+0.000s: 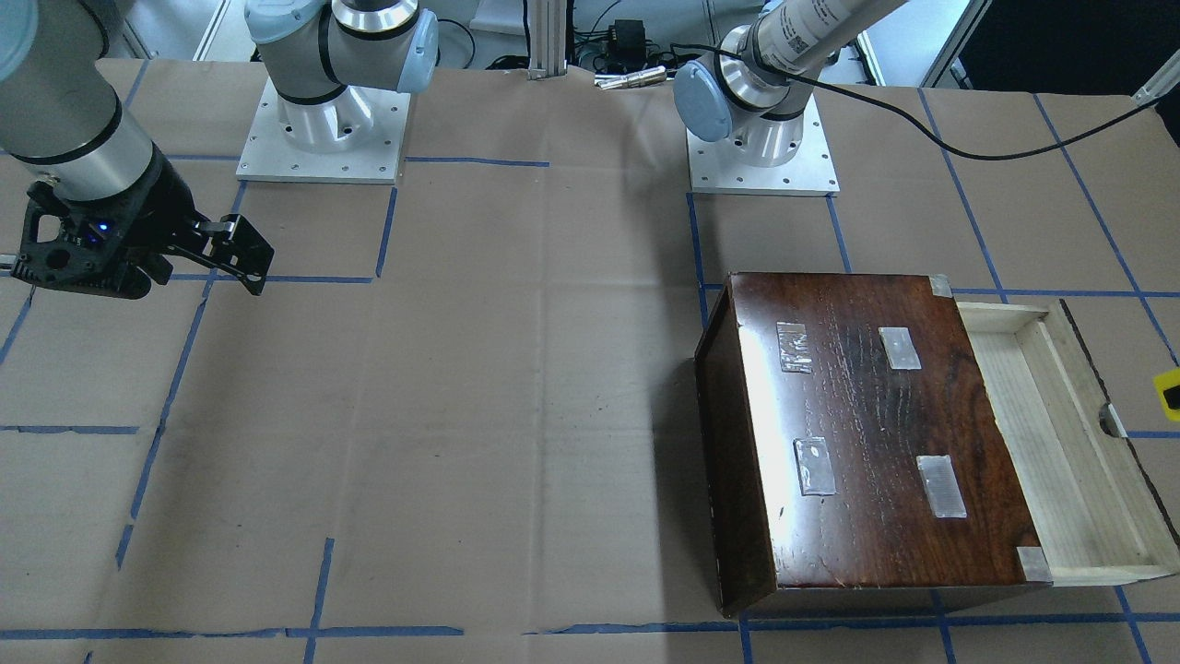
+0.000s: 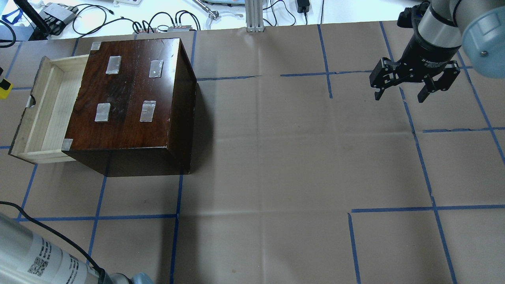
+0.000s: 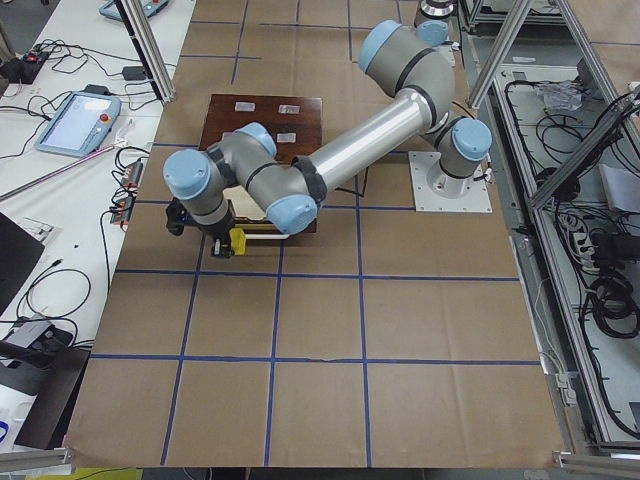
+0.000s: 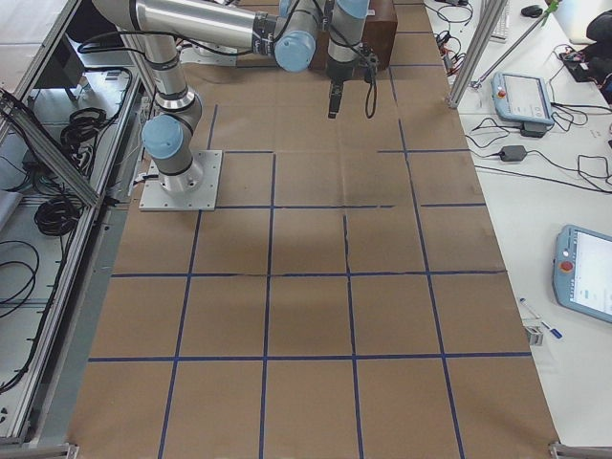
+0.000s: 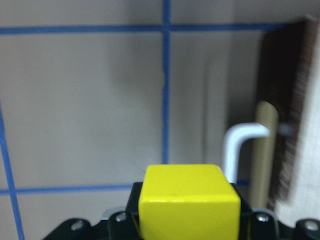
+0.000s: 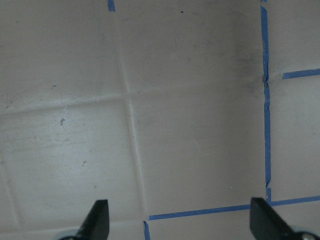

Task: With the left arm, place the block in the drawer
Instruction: 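Carry the yellow cube over the open drawer and release it inside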

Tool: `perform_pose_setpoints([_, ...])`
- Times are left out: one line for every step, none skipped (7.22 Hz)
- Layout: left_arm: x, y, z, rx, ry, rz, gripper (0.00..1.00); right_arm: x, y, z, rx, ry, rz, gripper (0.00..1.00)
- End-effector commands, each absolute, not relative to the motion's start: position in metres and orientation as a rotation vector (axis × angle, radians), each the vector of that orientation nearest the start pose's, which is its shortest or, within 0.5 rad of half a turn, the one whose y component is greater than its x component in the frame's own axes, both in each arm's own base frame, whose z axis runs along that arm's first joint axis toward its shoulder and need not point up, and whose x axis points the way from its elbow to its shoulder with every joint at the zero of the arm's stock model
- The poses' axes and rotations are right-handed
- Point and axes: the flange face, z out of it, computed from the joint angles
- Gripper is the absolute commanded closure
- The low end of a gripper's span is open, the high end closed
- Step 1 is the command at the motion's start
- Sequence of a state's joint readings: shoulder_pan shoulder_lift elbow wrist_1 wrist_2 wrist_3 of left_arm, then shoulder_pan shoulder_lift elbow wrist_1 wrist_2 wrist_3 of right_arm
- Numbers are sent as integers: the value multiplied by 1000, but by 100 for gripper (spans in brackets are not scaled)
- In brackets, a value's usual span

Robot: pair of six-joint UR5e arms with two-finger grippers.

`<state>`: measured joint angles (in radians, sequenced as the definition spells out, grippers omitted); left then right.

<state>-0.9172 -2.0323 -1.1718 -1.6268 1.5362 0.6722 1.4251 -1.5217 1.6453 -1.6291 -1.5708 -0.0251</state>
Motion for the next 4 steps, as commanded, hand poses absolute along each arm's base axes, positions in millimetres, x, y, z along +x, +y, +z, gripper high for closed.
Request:
perform_pose_setpoints([215,-592,386,-5,3215,82,100,59,-517,432,190,3128,105,0])
perform_pose_setpoints([201,-588,365,-22,3219,94,100,59,-517,432,187,3129,103,0])
perform_pose_setpoints([194,-585,346,-21,3227,120,100,59,-517,433,187,3129,101,0])
perform_pose_setpoints([197,-589,334,-23,3224,112,100,59,-517,432,190,3129,103,0])
